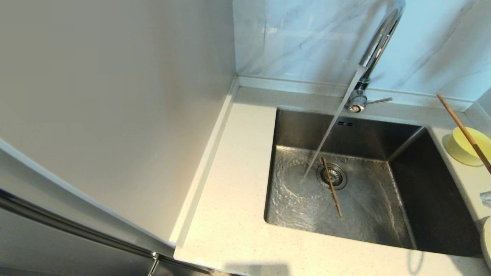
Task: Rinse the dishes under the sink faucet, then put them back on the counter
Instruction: Place the chopsticks on the table
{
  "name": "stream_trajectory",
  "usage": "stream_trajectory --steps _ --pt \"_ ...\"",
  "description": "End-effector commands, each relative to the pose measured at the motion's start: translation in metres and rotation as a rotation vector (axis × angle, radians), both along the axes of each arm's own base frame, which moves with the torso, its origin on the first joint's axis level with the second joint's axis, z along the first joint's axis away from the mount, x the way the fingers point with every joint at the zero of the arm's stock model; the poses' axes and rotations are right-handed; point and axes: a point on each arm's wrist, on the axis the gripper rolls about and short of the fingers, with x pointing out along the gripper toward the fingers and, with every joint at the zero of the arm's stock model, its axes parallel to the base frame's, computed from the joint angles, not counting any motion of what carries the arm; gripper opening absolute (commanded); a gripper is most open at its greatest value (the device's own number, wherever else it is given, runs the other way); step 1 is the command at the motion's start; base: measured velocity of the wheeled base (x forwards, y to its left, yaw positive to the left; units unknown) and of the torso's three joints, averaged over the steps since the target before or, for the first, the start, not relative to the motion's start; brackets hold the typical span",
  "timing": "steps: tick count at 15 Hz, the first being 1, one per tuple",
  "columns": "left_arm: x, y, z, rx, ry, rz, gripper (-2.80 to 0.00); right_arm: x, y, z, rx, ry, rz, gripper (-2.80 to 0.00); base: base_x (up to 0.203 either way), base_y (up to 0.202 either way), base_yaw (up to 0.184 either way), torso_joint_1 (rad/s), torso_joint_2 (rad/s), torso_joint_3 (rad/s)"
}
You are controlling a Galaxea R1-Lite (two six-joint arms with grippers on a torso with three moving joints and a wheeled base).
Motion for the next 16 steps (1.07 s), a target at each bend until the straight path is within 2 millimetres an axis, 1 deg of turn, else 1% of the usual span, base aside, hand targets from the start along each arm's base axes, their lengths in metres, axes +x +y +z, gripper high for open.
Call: stream_trajectory --steps 1,4,5,7,9,12,13,14,16 --pt "0.0 0.0 0.0 0.0 0.0 -0.001 -2.8 0.026 -0.013 -0.011 0.001 0.028 -0.045 -2.8 0.0 0.0 0.0 0.0 0.0 0.0" --pt "0.0 0.0 0.0 0.0 0.0 0.001 -2.8 0.066 -0.034 -0.025 -0.088 0.051 -0.189 -2.8 0.0 0.0 0.0 0.0 0.0 0.0" --pt "0.0 0.0 0.0 0.0 0.001 -0.001 -2.8 0.074 -0.041 -0.027 -0.12 0.062 -0.251 -2.8 0.0 0.0 0.0 0.0 0.0 0.0" --pt "0.0 0.0 0.0 0.0 0.0 -0.001 -2.8 0.073 -0.057 -0.023 -0.128 0.081 -0.329 -2.8 0.0 0.0 0.0 0.0 0.0 0.0" --pt "0.0 0.0 0.0 0.0 0.0 0.0 -2.8 0.053 -0.064 -0.017 -0.121 0.124 -0.392 -2.8 0.0 0.0 0.0 0.0 0.0 0.0" --pt "0.0 0.0 0.0 0.0 0.0 0.001 -2.8 0.029 -0.091 -0.021 -0.122 0.17 -0.528 -2.8 0.0 0.0 0.0 0.0 0.0 0.0" --pt "0.0 0.0 0.0 0.0 0.0 0.001 -2.8 0.02 -0.097 -0.024 -0.124 0.19 -0.556 -2.8 0.0 0.0 0.0 0.0 0.0 0.0" --pt "0.0 0.0 0.0 0.0 0.0 0.0 -2.8 0.01 -0.097 -0.028 -0.124 0.209 -0.571 -2.8 0.0 0.0 0.0 0.0 0.0 0.0" --pt "0.0 0.0 0.0 0.0 0.0 0.0 -2.8 -0.013 -0.089 -0.04 -0.121 0.261 -0.577 -2.8 0.0 0.0 0.0 0.0 0.0 0.0"
